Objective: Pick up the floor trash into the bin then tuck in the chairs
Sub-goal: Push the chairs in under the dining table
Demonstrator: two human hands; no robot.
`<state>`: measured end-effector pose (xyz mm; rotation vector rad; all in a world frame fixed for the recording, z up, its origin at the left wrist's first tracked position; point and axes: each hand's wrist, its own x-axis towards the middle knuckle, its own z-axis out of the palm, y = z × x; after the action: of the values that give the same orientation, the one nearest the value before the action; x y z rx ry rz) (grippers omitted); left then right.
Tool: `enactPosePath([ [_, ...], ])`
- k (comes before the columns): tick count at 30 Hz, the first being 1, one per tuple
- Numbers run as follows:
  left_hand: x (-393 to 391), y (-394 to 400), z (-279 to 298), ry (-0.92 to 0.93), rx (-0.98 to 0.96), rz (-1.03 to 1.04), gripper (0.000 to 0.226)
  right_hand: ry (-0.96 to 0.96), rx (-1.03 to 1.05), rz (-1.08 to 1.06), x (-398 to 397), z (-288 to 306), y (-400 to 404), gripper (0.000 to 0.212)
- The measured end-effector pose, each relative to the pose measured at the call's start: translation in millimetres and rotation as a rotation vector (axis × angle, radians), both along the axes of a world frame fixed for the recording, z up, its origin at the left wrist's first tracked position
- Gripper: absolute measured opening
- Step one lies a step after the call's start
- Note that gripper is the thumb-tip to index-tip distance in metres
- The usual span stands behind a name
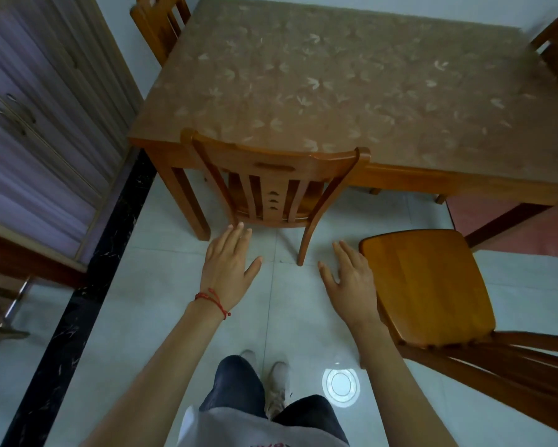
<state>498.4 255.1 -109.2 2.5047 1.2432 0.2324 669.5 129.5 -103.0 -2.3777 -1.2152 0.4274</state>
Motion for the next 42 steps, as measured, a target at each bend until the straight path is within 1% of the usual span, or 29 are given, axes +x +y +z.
enactPosePath([
  [3,-12,-15,-5,0.034,0.009,-0.037,0.067,0.029,-0.002,-0.036,-13,0,-17,0.054],
  [8,-32,-33,-4,0.026,0.036,-0.093,0.059,-0.005,0.007,-0.101,-39,-2,-47,0.054],
  [10,-42,-40,-3,0.031,0.011,-0.126,0.056,-0.004,0.012,-0.149,-53,-5,-58,0.053],
  [13,-59,-53,-5,0.056,0.007,-0.184,0.065,0.012,0.008,-0.203,-78,-9,-79,0.052],
  [16,-72,-68,-10,0.093,0.002,-0.249,0.065,0.027,0.02,-0.261,-101,-12,-103,0.051],
  [20,-79,-90,-9,0.105,-0.011,-0.33,0.074,0.059,-0.008,-0.354,-122,-9,-135,0.052],
  [24,-68,-113,-6,0.102,-0.023,-0.432,0.068,0.047,-0.007,-0.446,-130,-8,-170,0.052],
  [28,-48,-142,-4,0.089,-0.025,-0.574,0.074,0.004,-0.022,-0.552,-133,-8,-210,0.052],
  [30,-37,-161,-3,0.083,-0.009,-0.658,0.067,-0.006,-0.017,-0.607,-136,-8,-234,0.051],
  [33,-21,-196,-1,0.073,0.022,-0.755,0.055,-0.04,0.026,-0.696,-144,-9,-273,0.048],
  [38,3,-261,2,0.098,0.043,-0.936,0.061,-0.038,0.019,-0.878,-160,-11,-344,0.05],
  [42,19,-314,3,0.061,0.083,-1.085,0.056,-0.037,0.037,-1.035,-177,-9,-400,0.05],
])
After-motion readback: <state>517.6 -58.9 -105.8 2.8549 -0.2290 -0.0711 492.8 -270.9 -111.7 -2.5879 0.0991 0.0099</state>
